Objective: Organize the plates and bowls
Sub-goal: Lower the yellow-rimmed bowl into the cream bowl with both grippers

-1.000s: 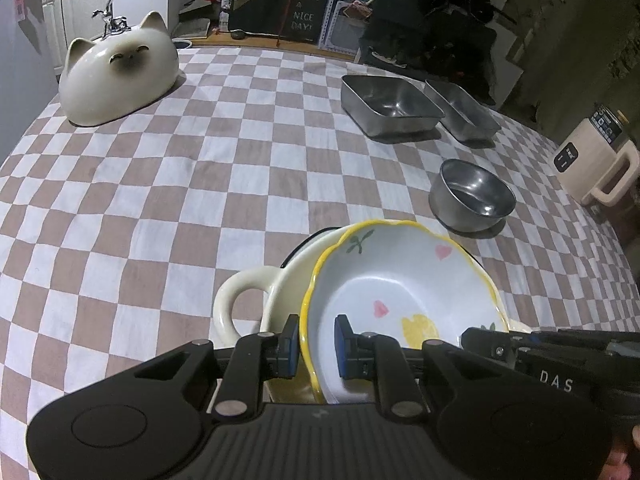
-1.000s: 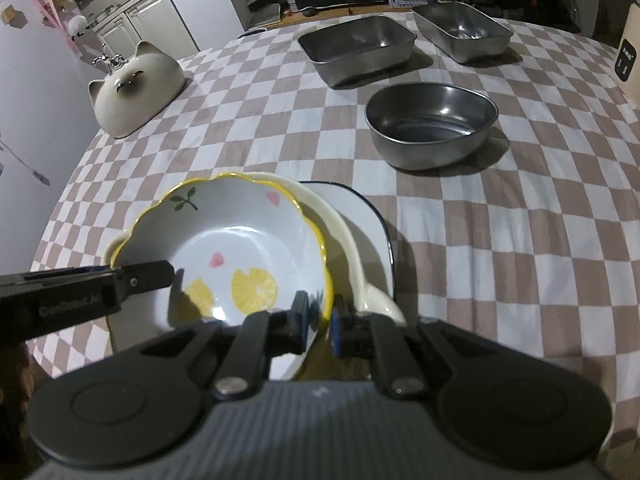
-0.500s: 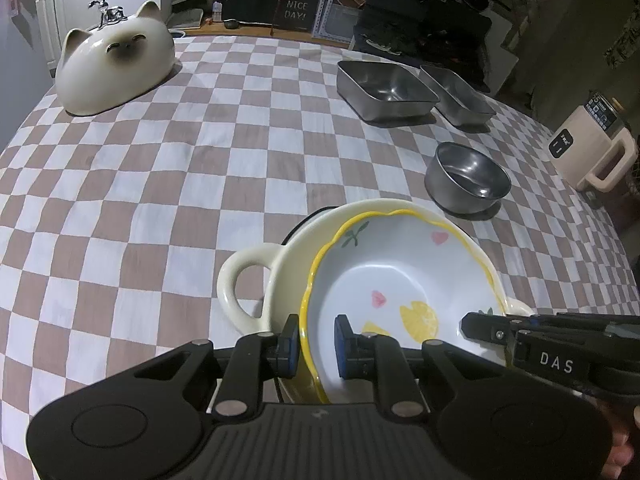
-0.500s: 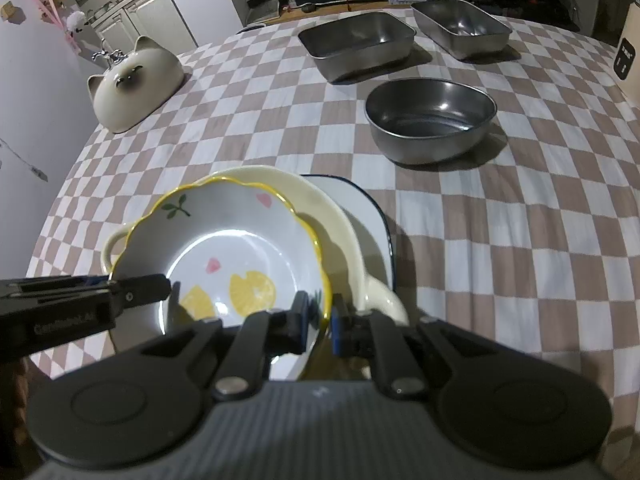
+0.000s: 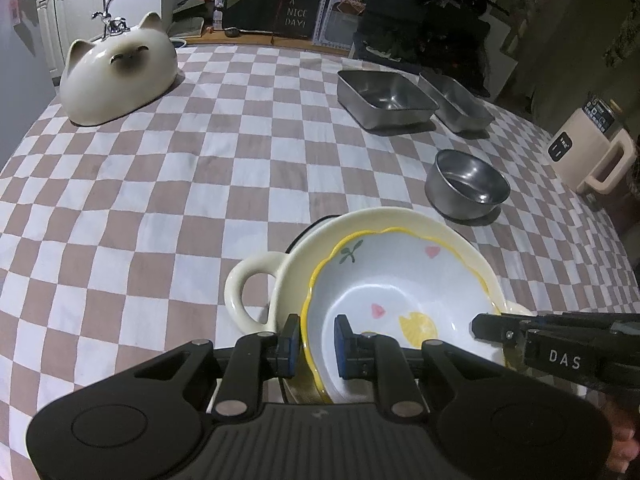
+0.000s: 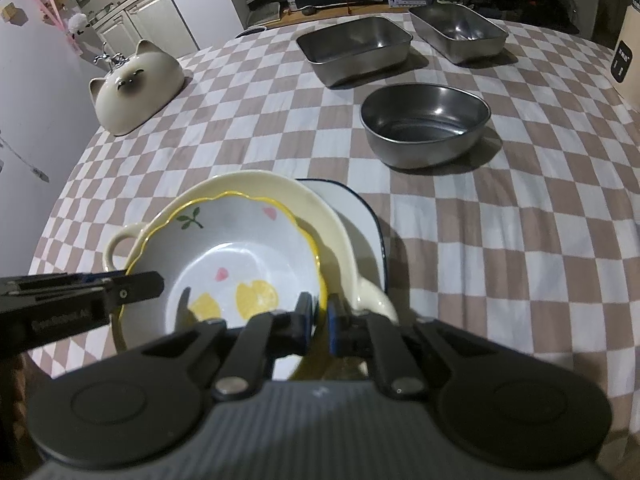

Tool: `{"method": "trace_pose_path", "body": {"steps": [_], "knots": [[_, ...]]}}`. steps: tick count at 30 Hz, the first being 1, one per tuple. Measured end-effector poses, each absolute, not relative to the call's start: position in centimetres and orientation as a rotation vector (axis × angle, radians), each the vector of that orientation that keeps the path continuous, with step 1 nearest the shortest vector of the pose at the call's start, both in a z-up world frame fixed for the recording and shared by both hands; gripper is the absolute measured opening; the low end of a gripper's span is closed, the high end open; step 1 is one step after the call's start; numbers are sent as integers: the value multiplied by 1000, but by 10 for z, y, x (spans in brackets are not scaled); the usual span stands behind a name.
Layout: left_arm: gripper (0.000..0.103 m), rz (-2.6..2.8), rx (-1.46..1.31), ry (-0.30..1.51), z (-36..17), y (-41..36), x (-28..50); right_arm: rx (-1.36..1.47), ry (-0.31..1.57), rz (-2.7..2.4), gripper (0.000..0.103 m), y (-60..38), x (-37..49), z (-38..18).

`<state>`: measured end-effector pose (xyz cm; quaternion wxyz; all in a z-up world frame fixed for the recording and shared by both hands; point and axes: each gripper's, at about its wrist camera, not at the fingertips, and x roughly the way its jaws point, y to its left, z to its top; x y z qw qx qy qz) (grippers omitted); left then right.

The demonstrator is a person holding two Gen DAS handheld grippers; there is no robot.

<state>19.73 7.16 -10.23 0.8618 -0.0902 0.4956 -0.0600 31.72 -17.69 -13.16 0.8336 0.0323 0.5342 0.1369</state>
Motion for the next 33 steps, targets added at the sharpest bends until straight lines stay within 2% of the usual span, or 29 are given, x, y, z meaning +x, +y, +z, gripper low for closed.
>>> {"method": "trace_pose_path", "body": {"steps": [19, 23, 26, 33], "knots": [[19, -140, -164, 1023, -102, 68, 194, 53, 1111, 287, 9, -180, 311, -125], [21, -142, -149, 1023, -102, 65, 194, 46, 1106, 290, 9, -181, 309, -124], [26, -154, -161, 1021, -102, 66, 195, 47, 1105, 291, 9, -183, 309, -123], [26, -160, -152, 1019, -102, 65, 196, 56, 1103, 289, 9, -185, 307, -122]]}}
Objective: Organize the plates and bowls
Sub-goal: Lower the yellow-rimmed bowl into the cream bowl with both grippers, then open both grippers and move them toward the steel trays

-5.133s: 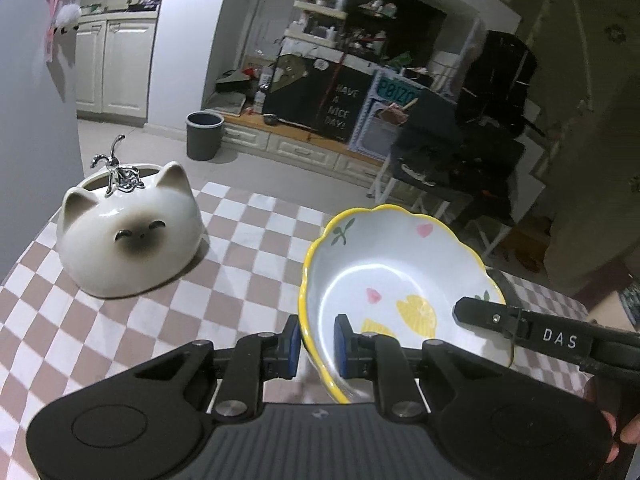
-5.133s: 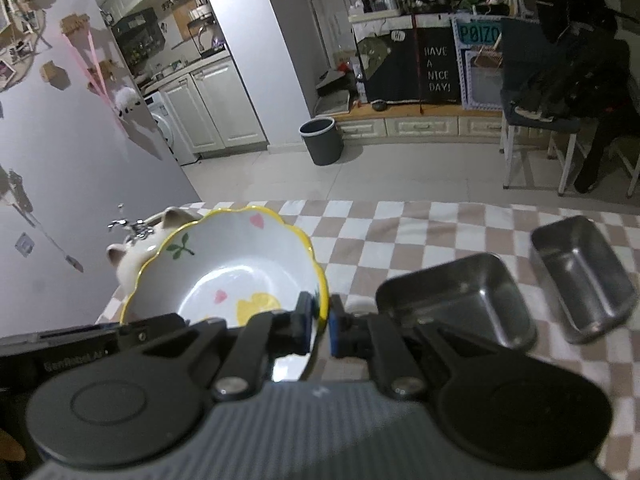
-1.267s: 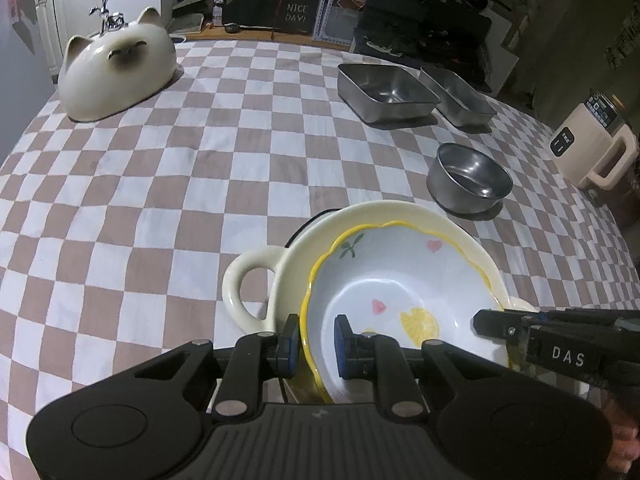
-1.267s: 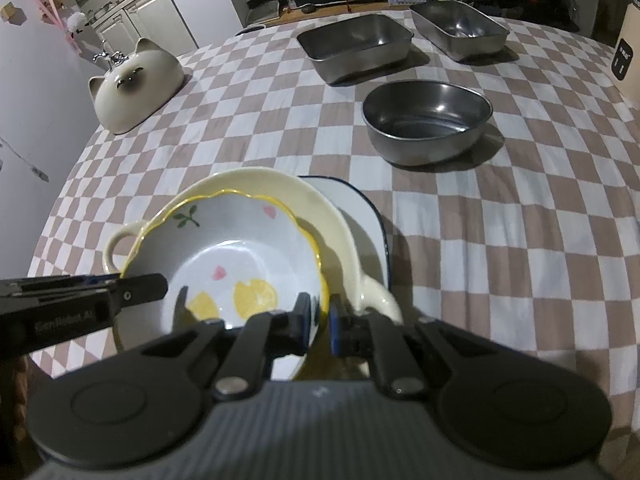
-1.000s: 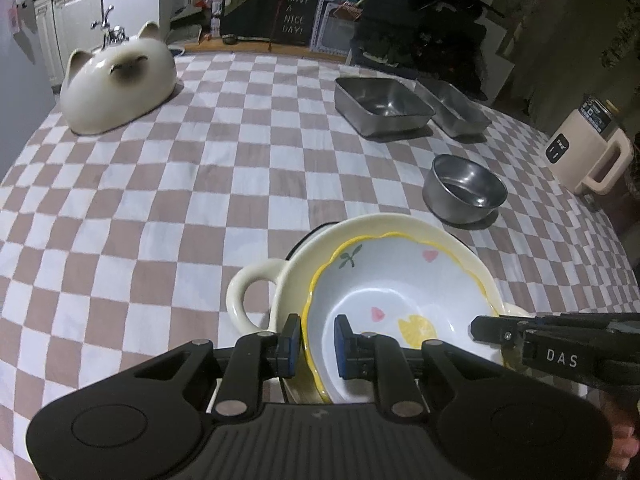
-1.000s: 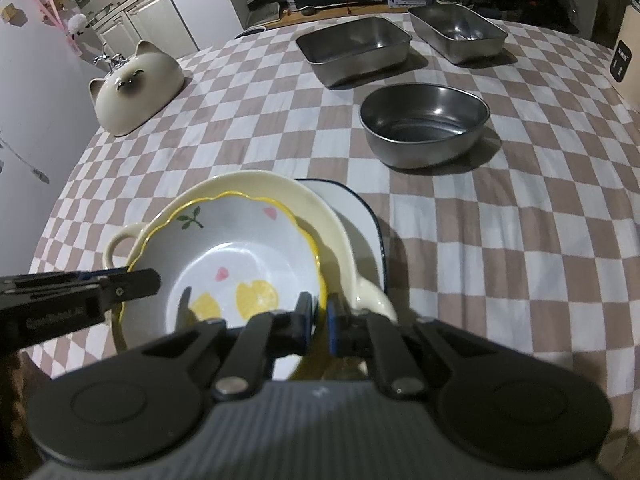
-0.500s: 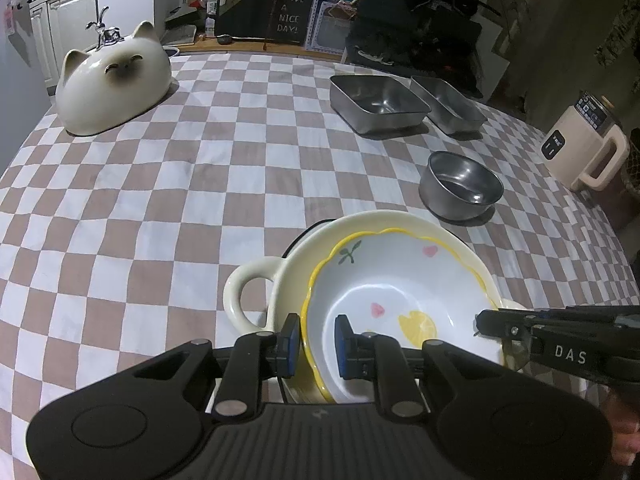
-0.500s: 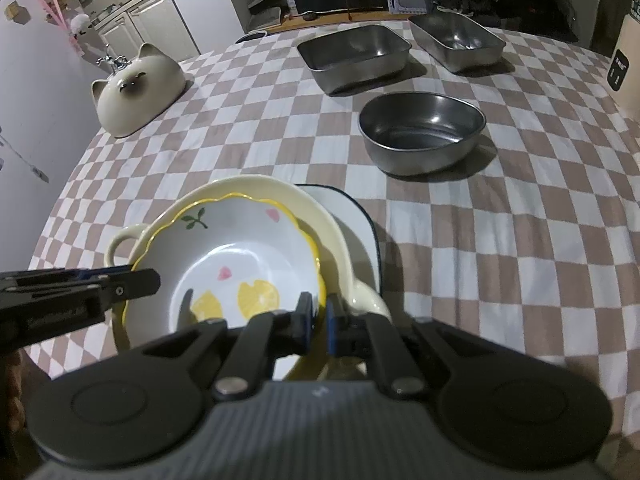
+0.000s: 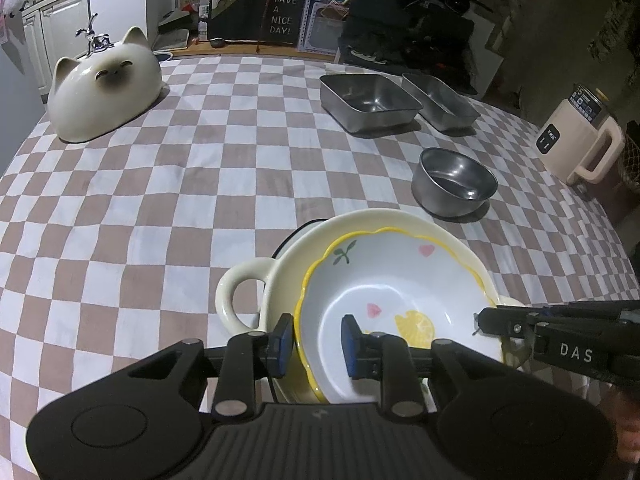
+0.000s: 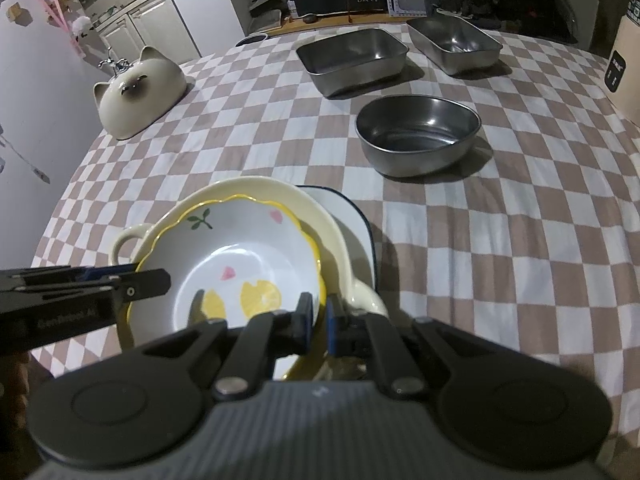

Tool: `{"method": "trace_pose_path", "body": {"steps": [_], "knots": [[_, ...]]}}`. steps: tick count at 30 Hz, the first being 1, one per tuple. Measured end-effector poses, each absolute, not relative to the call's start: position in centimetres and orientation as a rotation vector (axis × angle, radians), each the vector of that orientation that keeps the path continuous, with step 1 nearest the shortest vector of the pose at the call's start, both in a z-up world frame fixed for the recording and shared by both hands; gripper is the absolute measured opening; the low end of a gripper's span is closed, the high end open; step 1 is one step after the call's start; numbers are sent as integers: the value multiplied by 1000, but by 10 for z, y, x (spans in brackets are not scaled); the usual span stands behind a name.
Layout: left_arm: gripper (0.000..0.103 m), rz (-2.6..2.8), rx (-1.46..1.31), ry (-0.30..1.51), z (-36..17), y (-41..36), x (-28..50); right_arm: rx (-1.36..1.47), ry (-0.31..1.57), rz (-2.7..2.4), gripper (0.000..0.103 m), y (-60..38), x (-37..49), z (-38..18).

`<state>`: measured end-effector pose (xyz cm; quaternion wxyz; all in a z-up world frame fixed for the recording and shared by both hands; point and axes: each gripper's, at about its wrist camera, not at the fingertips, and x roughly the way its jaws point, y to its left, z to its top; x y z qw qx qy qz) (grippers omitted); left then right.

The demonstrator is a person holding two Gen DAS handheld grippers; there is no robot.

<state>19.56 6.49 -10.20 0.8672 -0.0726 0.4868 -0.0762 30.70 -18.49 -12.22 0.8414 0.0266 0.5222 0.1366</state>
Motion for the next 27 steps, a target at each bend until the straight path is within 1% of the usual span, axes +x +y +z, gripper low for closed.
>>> {"method": "trace_pose_path", "body": {"steps": [13, 18, 24, 25, 27], "knots": [[27, -153, -143, 1025, -96, 65, 186, 21, 1075, 298, 9, -185, 298, -115], [28, -149, -136, 1021, -92, 62, 181, 22, 1043, 325, 9, -189, 290, -108], [29, -148, -134, 1016, -86, 60, 174, 12, 1024, 335, 11, -192, 283, -105], [29, -148, -137, 1015, -85, 60, 173, 9, 1020, 336, 11, -192, 281, -104], [34, -142, -140, 1012, -84, 60, 171, -2, 1008, 336, 11, -193, 279, -102]]}}
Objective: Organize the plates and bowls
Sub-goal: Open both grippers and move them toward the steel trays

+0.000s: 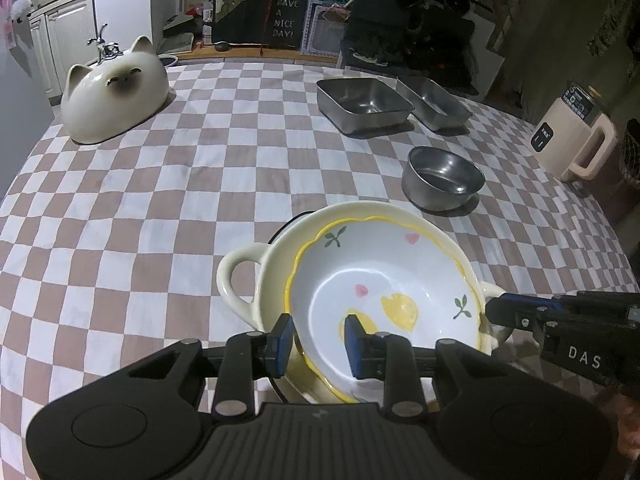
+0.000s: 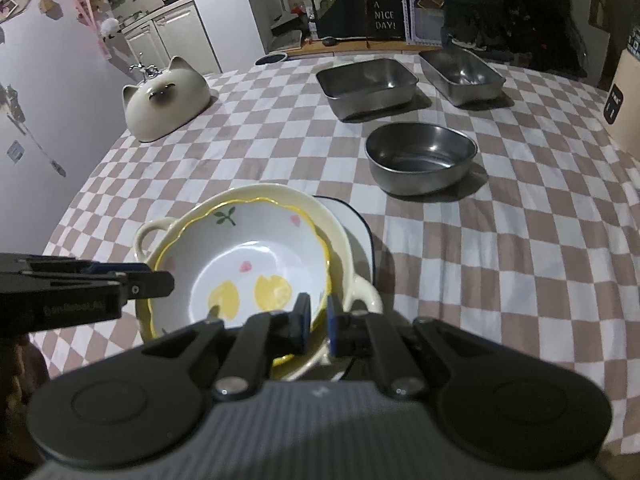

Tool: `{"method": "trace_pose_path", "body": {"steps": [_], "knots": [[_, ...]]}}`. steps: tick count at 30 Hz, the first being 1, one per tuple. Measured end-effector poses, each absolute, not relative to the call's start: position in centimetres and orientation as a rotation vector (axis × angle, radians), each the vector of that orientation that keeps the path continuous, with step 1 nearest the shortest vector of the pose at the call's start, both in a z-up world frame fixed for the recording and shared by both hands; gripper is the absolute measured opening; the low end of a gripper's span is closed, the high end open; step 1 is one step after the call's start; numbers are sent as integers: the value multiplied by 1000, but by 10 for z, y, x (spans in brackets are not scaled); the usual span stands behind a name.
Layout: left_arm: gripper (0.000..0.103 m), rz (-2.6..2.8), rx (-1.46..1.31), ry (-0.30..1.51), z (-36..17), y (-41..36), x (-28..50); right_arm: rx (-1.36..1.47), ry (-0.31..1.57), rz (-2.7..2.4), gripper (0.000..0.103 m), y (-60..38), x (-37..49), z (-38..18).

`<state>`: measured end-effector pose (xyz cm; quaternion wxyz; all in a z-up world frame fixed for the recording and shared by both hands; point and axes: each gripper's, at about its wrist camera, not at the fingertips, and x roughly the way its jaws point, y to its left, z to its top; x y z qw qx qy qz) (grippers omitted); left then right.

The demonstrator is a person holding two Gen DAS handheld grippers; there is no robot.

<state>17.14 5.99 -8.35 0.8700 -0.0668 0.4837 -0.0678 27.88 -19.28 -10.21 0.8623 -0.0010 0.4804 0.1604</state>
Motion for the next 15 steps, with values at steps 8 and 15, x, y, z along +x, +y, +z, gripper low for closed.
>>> {"method": "trace_pose_path", "body": {"steps": [8, 15], "knots": [[55, -126, -145, 1003, -80, 59, 166, -24, 953, 358, 30, -199, 268, -95], [101, -71, -149, 938, -74, 60, 166, -70, 853, 327, 73, -206, 264, -83]]}}
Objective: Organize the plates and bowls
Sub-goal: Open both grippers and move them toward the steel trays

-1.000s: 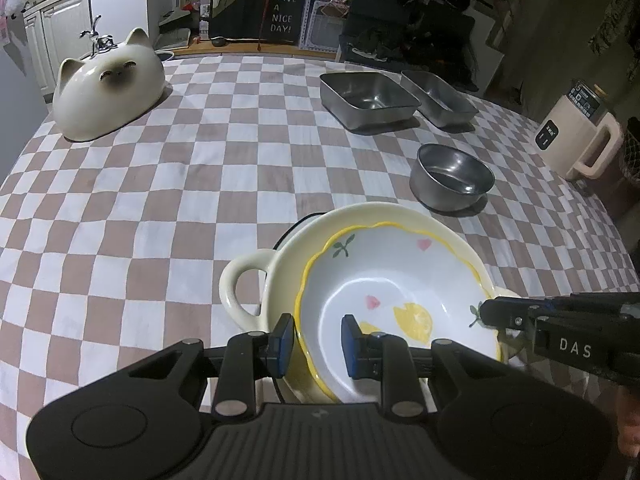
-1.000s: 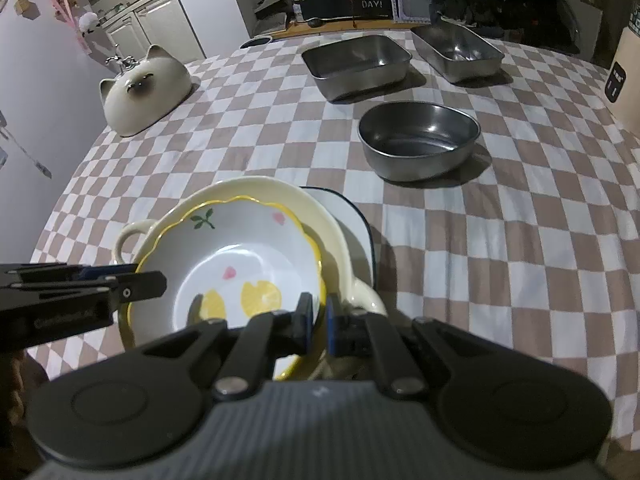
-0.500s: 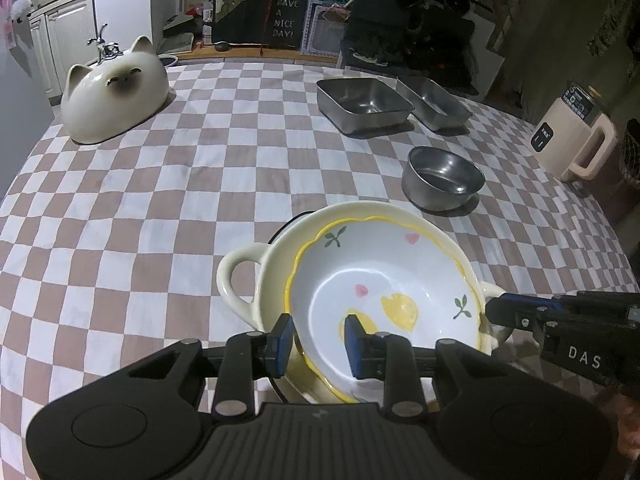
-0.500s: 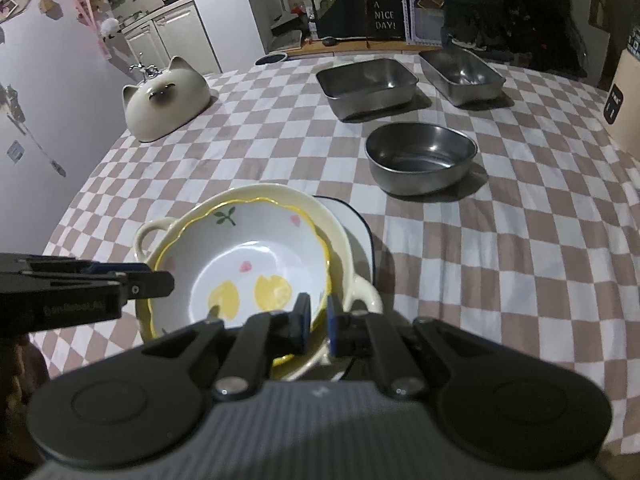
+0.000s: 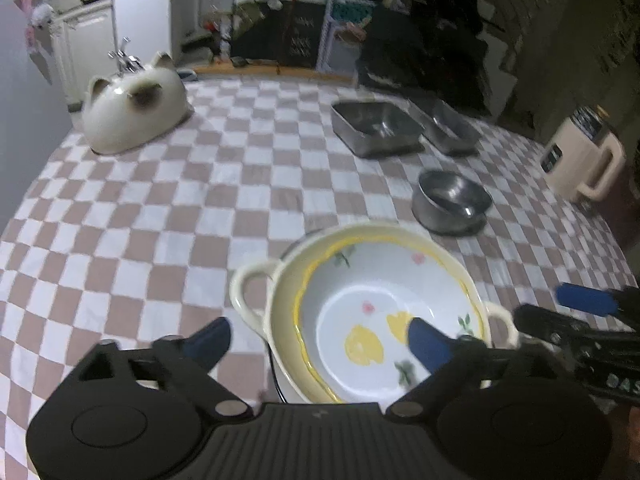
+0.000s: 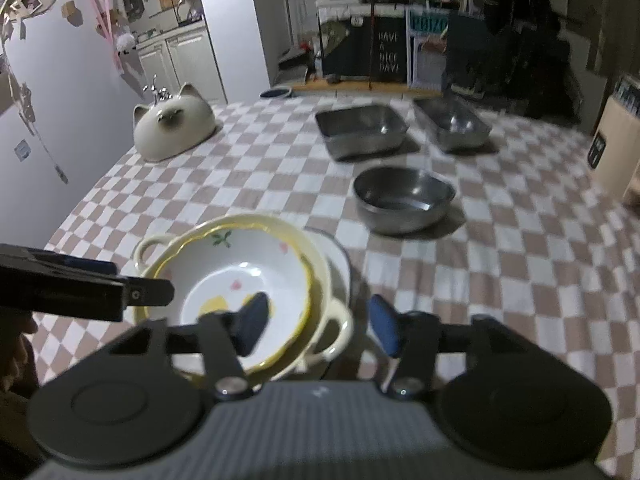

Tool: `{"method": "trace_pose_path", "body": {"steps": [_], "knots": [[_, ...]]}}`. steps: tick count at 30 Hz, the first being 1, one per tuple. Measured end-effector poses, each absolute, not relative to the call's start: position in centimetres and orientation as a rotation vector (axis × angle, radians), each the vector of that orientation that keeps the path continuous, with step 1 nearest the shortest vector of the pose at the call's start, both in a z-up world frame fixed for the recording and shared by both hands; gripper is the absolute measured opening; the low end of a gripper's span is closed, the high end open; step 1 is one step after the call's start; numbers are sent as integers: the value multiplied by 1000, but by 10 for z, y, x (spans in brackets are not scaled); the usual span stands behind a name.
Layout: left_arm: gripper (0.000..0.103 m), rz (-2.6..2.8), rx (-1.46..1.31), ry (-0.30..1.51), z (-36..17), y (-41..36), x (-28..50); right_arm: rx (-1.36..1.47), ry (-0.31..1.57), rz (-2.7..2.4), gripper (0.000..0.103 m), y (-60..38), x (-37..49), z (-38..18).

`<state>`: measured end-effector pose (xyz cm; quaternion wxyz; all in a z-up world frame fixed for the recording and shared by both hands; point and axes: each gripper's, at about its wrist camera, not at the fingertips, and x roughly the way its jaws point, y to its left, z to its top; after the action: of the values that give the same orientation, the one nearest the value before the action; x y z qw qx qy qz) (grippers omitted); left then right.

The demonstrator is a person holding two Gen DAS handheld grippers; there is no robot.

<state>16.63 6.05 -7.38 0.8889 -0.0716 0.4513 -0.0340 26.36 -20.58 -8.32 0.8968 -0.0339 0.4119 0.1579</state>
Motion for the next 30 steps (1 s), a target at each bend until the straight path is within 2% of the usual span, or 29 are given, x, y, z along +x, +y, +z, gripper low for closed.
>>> {"method": "trace_pose_path", "body": {"steps": [2, 8, 21, 27, 30], "knots": [[103, -50, -152, 901, -71, 61, 167, -89, 824, 299, 87, -207, 265, -82], [103, -28, -118, 835, -63, 57, 185, -100, 749, 269, 102, -212, 283, -74], [103, -1, -212, 704, -59, 42, 282, -58, 558, 225, 103, -242, 376, -65], [103, -16, -247, 688, -68, 30, 340, -25, 623, 222, 102, -265, 441, -78], [102, -30, -286, 694, -76, 26, 366, 46, 632, 255, 93, -275, 473, -88]]}}
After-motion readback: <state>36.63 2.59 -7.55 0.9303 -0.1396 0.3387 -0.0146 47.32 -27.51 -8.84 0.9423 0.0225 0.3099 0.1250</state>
